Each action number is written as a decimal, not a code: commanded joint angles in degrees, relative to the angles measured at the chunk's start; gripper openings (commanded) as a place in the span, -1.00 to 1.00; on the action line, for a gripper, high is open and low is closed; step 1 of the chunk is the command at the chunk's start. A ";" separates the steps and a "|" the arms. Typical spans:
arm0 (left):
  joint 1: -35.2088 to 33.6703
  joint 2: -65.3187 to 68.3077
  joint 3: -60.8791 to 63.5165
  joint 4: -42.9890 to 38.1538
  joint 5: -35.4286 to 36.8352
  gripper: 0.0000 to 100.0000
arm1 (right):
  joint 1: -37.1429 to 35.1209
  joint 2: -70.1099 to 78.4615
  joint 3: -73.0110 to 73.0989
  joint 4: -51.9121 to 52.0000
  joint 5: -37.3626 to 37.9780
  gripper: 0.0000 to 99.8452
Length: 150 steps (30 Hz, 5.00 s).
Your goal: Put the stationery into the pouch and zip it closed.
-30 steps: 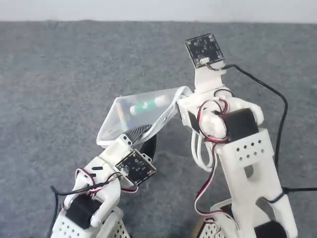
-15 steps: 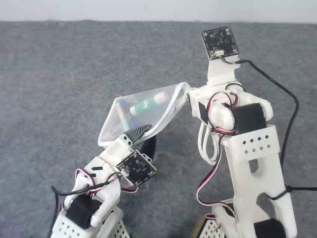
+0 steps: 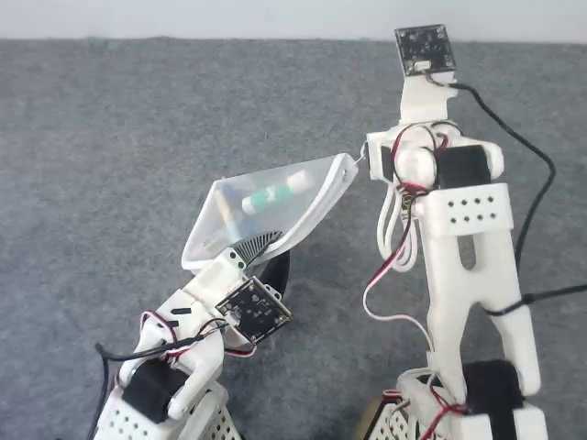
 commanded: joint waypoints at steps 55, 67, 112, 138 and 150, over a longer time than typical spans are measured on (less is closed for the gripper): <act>-0.35 0.26 -0.57 2.29 -0.09 -0.98 | -0.48 -15.87 -5.19 11.30 2.99 -0.71; -0.79 0.26 -4.26 2.64 -0.09 -0.98 | -6.64 -32.13 4.57 18.86 2.99 -0.71; -14.59 0.18 -31.69 19.08 19.60 -0.51 | -10.86 -90.51 60.13 7.43 2.99 -0.71; -35.08 0.18 -13.32 9.58 18.11 -0.98 | 0.31 -90.51 74.02 7.43 3.08 -0.99; -35.34 0.18 2.24 7.82 18.11 -0.98 | 5.76 -90.51 86.59 6.73 3.08 -0.99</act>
